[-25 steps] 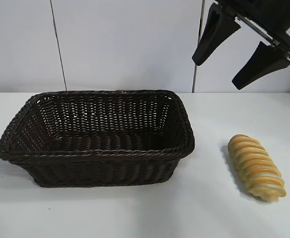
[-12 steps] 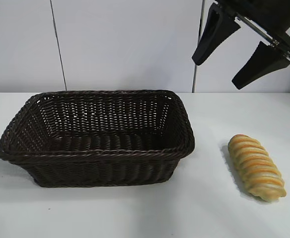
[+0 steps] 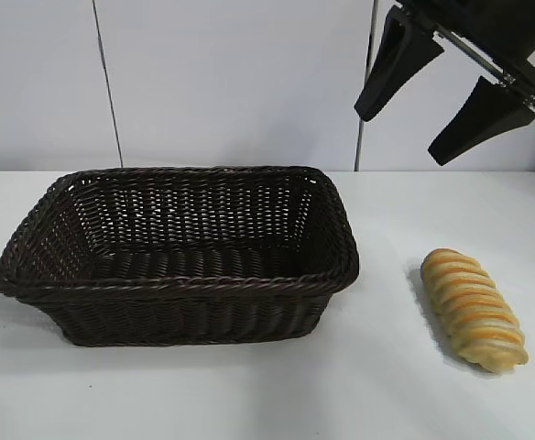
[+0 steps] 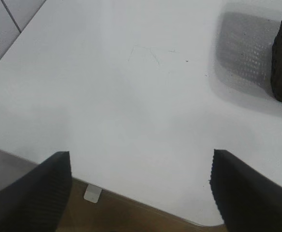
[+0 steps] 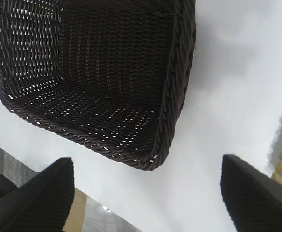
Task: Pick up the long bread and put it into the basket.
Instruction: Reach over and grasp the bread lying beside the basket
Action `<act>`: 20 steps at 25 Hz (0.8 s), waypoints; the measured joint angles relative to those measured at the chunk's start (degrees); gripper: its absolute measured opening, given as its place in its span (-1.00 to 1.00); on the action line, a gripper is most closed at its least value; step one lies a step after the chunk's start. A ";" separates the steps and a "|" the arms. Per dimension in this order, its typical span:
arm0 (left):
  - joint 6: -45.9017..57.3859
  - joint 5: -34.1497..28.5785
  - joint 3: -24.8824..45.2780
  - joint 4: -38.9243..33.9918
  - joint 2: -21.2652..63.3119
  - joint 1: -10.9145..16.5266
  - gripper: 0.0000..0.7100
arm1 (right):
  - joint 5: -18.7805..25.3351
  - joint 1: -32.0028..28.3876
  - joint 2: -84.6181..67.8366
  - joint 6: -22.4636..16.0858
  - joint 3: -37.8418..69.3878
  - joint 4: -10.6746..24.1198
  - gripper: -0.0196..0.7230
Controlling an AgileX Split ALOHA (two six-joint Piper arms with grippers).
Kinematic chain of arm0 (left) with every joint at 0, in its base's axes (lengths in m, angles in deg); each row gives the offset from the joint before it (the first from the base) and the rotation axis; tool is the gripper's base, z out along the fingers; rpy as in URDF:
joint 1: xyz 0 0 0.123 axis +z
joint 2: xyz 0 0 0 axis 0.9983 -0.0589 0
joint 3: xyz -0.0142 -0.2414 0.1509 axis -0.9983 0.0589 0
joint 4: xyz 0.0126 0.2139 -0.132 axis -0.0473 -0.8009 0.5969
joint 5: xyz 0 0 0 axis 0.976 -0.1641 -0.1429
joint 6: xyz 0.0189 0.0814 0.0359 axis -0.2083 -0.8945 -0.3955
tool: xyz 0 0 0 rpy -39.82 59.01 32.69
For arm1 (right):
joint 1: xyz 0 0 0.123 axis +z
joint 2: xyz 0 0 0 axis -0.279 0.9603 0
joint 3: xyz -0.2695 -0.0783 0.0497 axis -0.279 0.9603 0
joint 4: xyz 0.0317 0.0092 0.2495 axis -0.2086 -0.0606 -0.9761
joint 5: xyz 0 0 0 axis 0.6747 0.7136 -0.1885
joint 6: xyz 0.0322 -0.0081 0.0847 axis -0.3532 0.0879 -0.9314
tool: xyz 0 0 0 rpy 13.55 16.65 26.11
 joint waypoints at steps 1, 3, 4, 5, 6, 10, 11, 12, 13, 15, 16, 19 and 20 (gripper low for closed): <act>0.00 0.00 0.00 0.00 0.00 -1.14 0.61 | 0.00 0.00 0.00 0.00 0.00 0.00 0.58; 0.02 0.00 0.00 0.00 0.00 -3.74 0.61 | 0.00 0.00 0.00 0.00 0.00 0.00 0.58; 0.02 0.00 0.00 0.00 0.00 -5.10 0.61 | 0.00 0.00 0.00 0.00 0.00 0.00 0.58; 0.02 0.00 0.00 0.00 0.00 -6.10 0.61 | 0.00 0.00 0.00 0.00 0.00 0.00 0.58; 0.02 0.00 0.00 0.00 0.00 -7.03 0.61 | 0.00 0.00 0.00 0.00 0.00 0.00 0.58; 0.16 0.00 0.00 -0.06 0.00 -7.85 0.61 | 0.00 0.00 0.00 0.00 0.00 0.00 0.58; 0.16 0.00 0.00 -0.06 0.00 -7.85 0.61 | 0.00 0.00 0.00 0.00 0.00 0.00 0.58; 0.16 0.00 0.00 -0.06 0.00 -7.85 0.61 | 0.00 0.00 0.00 0.00 0.00 0.00 0.58; 0.16 0.00 0.00 -0.06 0.00 -7.85 0.61 | 0.00 0.00 0.00 0.00 0.00 0.00 0.58; 0.16 0.00 0.00 -0.06 0.00 -7.85 0.61 | 0.00 0.00 0.00 0.06 -0.06 0.00 0.58; 0.16 0.00 0.00 -0.06 0.00 -7.85 0.61 | 0.13 0.00 0.00 0.06 -0.30 0.22 0.58; 0.16 0.00 0.00 -0.06 0.00 -7.85 0.61 | 3.18 0.00 0.00 -0.56 -4.59 1.85 0.58; 0.16 0.00 0.00 -0.06 0.00 -7.85 0.61 | 4.47 0.00 0.00 -1.25 -6.66 2.53 0.58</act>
